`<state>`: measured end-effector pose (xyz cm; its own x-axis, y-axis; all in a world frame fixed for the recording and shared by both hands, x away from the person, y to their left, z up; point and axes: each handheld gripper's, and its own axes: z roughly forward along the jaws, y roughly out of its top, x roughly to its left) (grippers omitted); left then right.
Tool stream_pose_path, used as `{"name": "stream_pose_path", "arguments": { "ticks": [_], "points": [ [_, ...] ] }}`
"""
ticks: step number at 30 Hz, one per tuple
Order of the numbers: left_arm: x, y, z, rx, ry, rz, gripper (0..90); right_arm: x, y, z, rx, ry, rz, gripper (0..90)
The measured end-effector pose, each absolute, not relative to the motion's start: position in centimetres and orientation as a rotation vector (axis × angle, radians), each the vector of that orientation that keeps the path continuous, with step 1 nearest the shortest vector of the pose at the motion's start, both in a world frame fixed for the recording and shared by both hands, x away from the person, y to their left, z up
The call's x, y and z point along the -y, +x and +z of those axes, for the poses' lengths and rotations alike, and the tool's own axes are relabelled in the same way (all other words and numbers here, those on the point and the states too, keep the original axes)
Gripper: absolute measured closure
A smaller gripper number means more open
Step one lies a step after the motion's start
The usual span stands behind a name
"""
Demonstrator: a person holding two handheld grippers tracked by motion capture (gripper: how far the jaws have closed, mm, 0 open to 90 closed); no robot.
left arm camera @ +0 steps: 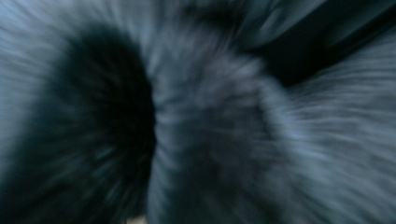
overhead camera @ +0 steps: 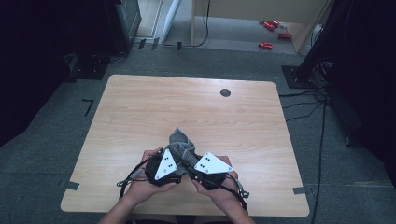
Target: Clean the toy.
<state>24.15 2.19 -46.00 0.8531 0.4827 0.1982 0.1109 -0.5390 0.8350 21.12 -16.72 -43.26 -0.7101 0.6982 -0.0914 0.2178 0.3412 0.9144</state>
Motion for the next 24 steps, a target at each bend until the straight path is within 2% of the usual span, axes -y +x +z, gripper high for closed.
{"name": "stream_pose_path", "arguments": {
  "ticks": [8, 15, 21, 24],
  "points": [
    [-2.8, 24.6, -45.8, -0.461, 2.073, 0.496, 34.8, 19.6, 21.9, -42.6, -2.032, 0.957, 1.293, 69.0],
    [-2.6, 24.4, -45.8, -0.433, 2.085, 0.506, 34.8, 16.9, 20.8, -42.8, -2.106, 0.784, 1.294, 68.3],
    [-3.3, 24.7, -45.7, -0.450, 2.050, 0.483, 34.8, 20.3, 22.5, -42.7, -2.000, 1.018, 1.282, 67.9],
    [-3.2, 24.7, -45.8, -0.450, 2.054, 0.489, 34.8, 20.4, 22.2, -42.2, -1.976, 1.001, 1.330, 67.9]
  ]
}}
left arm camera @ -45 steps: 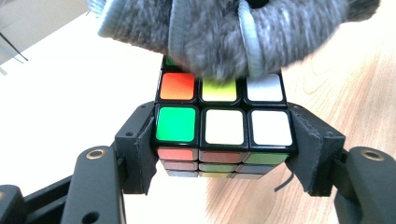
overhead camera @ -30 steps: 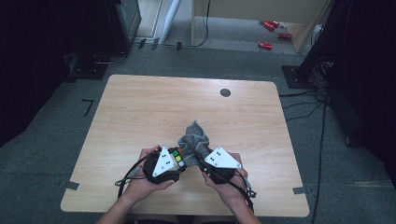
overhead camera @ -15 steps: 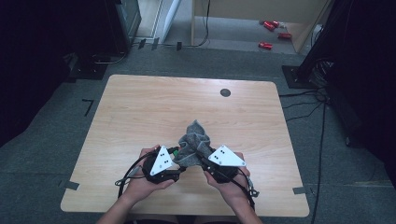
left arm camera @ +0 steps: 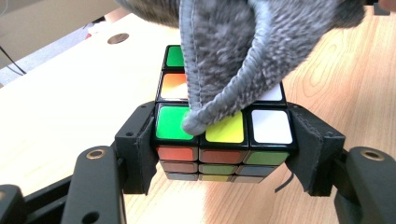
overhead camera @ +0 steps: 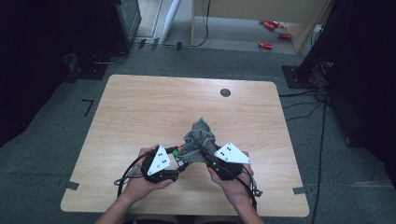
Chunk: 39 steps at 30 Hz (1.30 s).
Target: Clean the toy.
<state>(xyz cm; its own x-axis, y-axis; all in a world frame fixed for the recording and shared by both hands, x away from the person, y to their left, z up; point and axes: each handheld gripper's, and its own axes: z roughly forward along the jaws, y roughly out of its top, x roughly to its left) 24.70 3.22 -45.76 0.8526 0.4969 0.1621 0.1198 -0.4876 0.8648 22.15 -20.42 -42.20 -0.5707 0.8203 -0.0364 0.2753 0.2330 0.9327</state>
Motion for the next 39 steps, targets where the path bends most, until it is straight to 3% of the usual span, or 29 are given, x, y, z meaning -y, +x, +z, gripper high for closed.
{"name": "stream_pose_path", "arguments": {
  "ticks": [6, 14, 22, 30, 39],
  "points": [
    [-3.0, 24.4, -45.7, -0.428, 2.078, 0.524, 34.8, 16.5, 20.5, -42.8, -2.074, 0.773, 1.261, 66.7],
    [-3.1, 24.4, -45.5, -0.433, 2.047, 0.504, 34.8, 19.6, 22.0, -42.6, -2.000, 0.982, 1.243, 66.8],
    [-3.0, 24.2, -45.5, -0.419, 2.053, 0.506, 34.8, 17.0, 20.3, -42.5, -2.084, 0.736, 1.332, 65.8],
    [-3.3, 24.5, -45.7, -0.431, 2.041, 0.491, 34.8, 20.3, 22.2, -42.7, -1.979, 0.987, 1.276, 65.9],
    [-3.2, 24.3, -45.5, -0.420, 2.051, 0.509, 34.8, 16.9, 20.3, -42.8, -2.085, 0.736, 1.389, 65.3]
  ]
}}
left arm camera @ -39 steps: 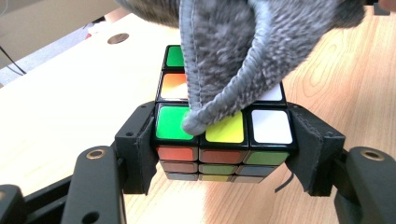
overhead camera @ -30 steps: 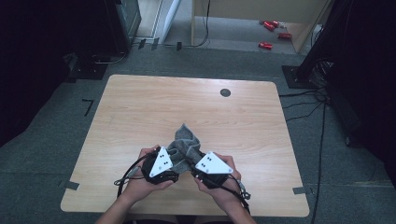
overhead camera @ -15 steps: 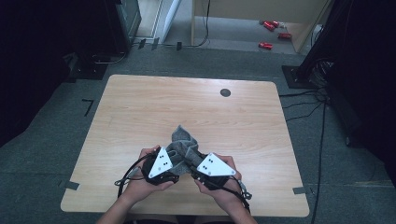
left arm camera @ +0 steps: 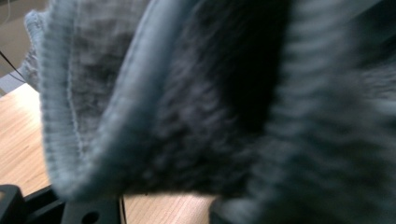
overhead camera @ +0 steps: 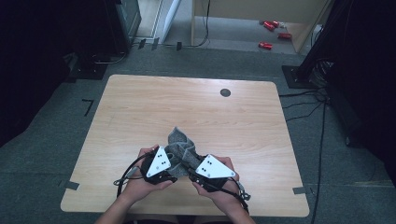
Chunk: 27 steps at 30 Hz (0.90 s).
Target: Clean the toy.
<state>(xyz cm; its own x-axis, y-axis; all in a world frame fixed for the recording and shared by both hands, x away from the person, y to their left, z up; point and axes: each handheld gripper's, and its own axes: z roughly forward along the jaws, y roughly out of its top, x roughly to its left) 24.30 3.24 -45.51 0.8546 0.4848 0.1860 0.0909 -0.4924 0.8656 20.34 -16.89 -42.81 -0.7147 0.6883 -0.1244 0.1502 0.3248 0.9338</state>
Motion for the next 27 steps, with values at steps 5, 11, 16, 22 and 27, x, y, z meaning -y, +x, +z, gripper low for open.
{"name": "stream_pose_path", "arguments": {
  "ticks": [5, 11, 16, 22, 27],
  "points": [
    [-3.2, 24.4, -45.6, -0.418, 2.046, 0.493, 34.8, 19.1, 21.7, -43.0, -2.021, 0.893, 1.299, 65.4],
    [-3.5, 24.7, -45.7, -0.438, 2.046, 0.493, 34.8, 19.8, 21.4, -42.3, -1.957, 0.926, 1.340, 65.4],
    [-3.3, 24.4, -45.6, -0.423, 2.040, 0.490, 34.8, 16.8, 19.9, -42.3, -2.042, 0.742, 1.352, 65.3],
    [-3.2, 24.3, -45.5, -0.422, 2.049, 0.503, 34.8, 17.9, 20.9, -42.9, -2.004, 0.812, 1.238, 65.1],
    [-3.5, 24.5, -45.5, -0.430, 2.042, 0.497, 34.8, 19.0, 21.0, -42.3, -1.947, 0.883, 1.238, 65.1]
  ]
}}
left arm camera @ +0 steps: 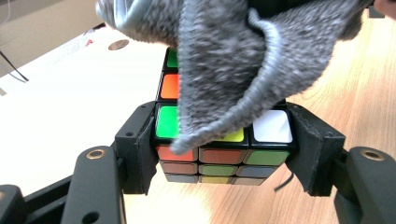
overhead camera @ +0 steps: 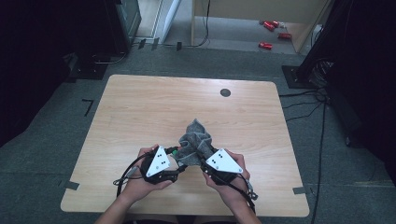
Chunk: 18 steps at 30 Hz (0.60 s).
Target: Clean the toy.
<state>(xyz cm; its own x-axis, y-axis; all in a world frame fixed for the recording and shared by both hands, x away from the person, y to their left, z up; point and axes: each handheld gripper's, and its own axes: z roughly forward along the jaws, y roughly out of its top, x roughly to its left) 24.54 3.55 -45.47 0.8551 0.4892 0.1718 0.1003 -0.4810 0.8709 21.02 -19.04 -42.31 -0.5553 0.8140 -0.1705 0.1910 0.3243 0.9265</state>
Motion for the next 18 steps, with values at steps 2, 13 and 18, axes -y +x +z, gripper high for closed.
{"name": "stream_pose_path", "arguments": {
  "ticks": [2, 13, 18],
  "points": [
    [-3.5, 24.6, -45.5, -0.435, 2.042, 0.498, 34.8, 18.4, 20.5, -42.0, -1.959, 0.826, 1.289, 65.1],
    [-3.5, 24.3, -45.2, -0.422, 2.026, 0.500, 34.8, 18.1, 20.8, -42.5, -1.984, 0.819, 1.234, 64.8],
    [-3.9, 24.6, -45.3, -0.433, 2.022, 0.500, 34.8, 19.2, 20.8, -41.8, -1.925, 0.874, 1.247, 64.7]
  ]
}}
